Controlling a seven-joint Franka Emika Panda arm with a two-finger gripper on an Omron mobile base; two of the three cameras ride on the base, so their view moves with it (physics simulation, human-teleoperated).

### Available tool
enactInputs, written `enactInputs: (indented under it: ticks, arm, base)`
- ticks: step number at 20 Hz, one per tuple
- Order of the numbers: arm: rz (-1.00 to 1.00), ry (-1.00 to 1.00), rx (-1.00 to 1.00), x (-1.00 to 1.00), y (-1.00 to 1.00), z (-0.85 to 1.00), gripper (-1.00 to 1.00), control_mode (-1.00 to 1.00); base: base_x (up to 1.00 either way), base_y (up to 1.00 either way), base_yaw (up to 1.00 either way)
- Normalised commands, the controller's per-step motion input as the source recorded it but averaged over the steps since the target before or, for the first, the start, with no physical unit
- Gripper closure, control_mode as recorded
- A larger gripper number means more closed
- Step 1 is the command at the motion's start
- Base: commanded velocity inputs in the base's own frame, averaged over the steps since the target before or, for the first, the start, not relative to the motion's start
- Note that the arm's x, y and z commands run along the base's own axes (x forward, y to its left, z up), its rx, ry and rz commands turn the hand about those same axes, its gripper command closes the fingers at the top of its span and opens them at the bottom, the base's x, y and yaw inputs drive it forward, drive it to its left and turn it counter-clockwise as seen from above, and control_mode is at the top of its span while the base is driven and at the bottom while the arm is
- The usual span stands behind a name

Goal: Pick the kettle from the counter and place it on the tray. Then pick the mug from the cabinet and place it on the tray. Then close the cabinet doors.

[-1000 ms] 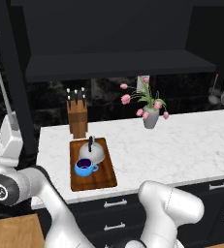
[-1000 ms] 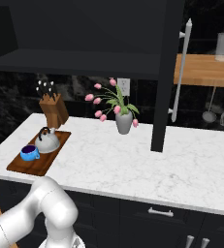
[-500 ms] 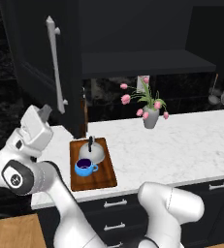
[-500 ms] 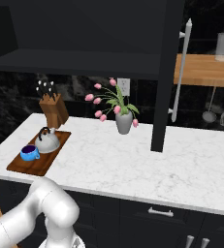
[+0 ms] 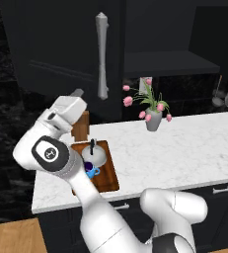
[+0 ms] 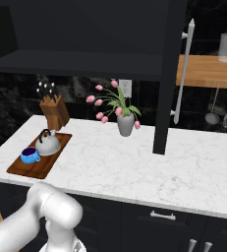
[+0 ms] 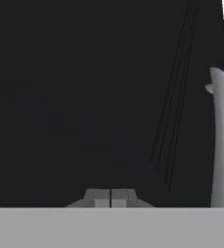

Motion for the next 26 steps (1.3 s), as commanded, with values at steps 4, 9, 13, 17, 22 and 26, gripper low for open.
enactInputs:
  ticks: [4,9,13,17,22,26]
  arm:
    - [0.10,0.41,0.03,0.80,-0.82,0.40,1.00,-1.00]
    - [0.09,0.36,0.01,0.64,-0.82,0.37,1.00,-1.00]
    - [0.18,0.28,0.14,0.76,-0.86,0.11,1.00,-1.00]
    - [0.23,0.21,0.08,0.84,-0.84,0.00,1.00,-1.00]
    - [0.21,0.24,0.01,1.00,-0.71,0.00,1.00,-1.00]
    - [0.29,0.11,0.07,1.00,-0.55,0.00,1.00,-1.00]
  base:
    - [0.00,0.00,0.00]
    - [0.00,0.00,0.00]
    - [0.00,0.00,0.00]
    - [0.00,0.00,0.00]
    - [0.00,0.00,0.00]
    - [0.00,0.00,0.00]
